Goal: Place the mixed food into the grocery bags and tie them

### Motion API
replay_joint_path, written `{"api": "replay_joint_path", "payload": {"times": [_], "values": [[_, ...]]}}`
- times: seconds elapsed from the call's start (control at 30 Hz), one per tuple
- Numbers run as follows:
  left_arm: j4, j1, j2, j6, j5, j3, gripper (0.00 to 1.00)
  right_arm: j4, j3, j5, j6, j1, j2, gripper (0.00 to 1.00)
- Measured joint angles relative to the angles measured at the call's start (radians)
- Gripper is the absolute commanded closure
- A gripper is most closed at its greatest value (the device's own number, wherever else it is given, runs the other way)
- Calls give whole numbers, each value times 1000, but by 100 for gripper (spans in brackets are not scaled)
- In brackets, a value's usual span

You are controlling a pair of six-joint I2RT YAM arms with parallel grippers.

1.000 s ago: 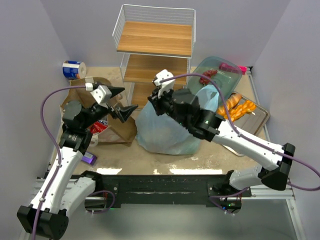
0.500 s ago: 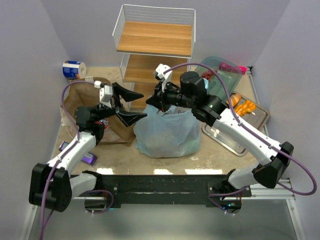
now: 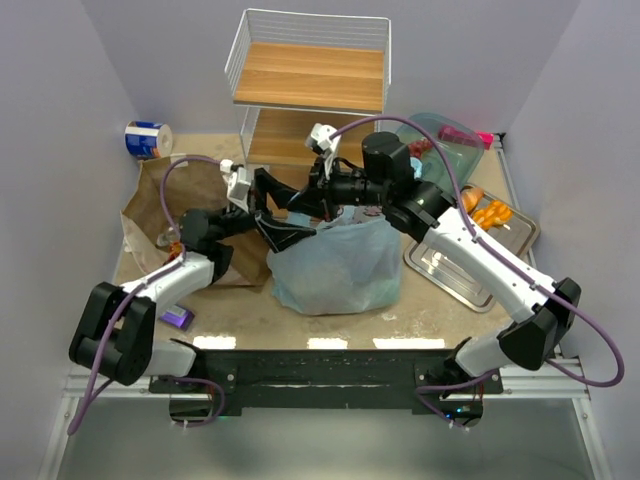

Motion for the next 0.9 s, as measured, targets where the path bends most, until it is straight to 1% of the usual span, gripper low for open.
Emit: {"api": "replay_joint_path", "payload": {"times": [0.1, 0.13, 0.2, 0.23, 0.3, 0.33, 0.37, 0.4, 0.43, 0.47, 0.5, 0.53, 0.6, 0.73, 0.83, 0.9], "values": [[11, -14, 31, -5, -26, 13, 17, 3, 0, -27, 12, 0, 1, 93], [12, -19, 42, -7, -34, 16, 27, 5, 0, -34, 18, 0, 1, 92], [14, -32, 65, -12, -48, 18, 34, 10, 0, -40, 27, 0, 1, 83], [16, -36, 76, -13, -52, 18, 40, 10, 0, -42, 34, 0, 1, 79], [16, -42, 94, -15, -58, 18, 48, 20, 0, -41, 45, 0, 0, 64], [16, -43, 97, -16, -60, 18, 59, 26, 0, -36, 47, 0, -2, 59], [14, -44, 97, -13, -64, 16, 66, 29, 0, -31, 56, 0, -5, 52], [14, -44, 95, -13, -69, 14, 72, 31, 0, -19, 60, 0, -11, 38], [14, -46, 92, -8, -75, 13, 83, 29, 2, -3, 67, 0, -16, 33], [11, -48, 88, -2, -81, 10, 88, 19, 7, 13, 70, 0, -22, 25], [5, -51, 82, 7, -86, 5, 93, 11, 16, 39, 76, 0, -29, 14], [-1, -54, 72, 16, -92, -2, 94, 2, 24, 68, 78, 0, -35, 9], [-26, -58, 46, 28, -105, -16, 97, -27, 36, 141, 77, 0, -60, 1], [-135, -62, -37, 89, -157, -33, 100, -119, 37, 336, 58, -35, -144, 1], [-237, -63, -117, 138, -219, -44, 100, -177, 38, 450, 58, -156, -191, 1], [-298, -63, -175, 170, -262, -56, 100, -208, 38, 557, 55, -245, -200, 1]]}}
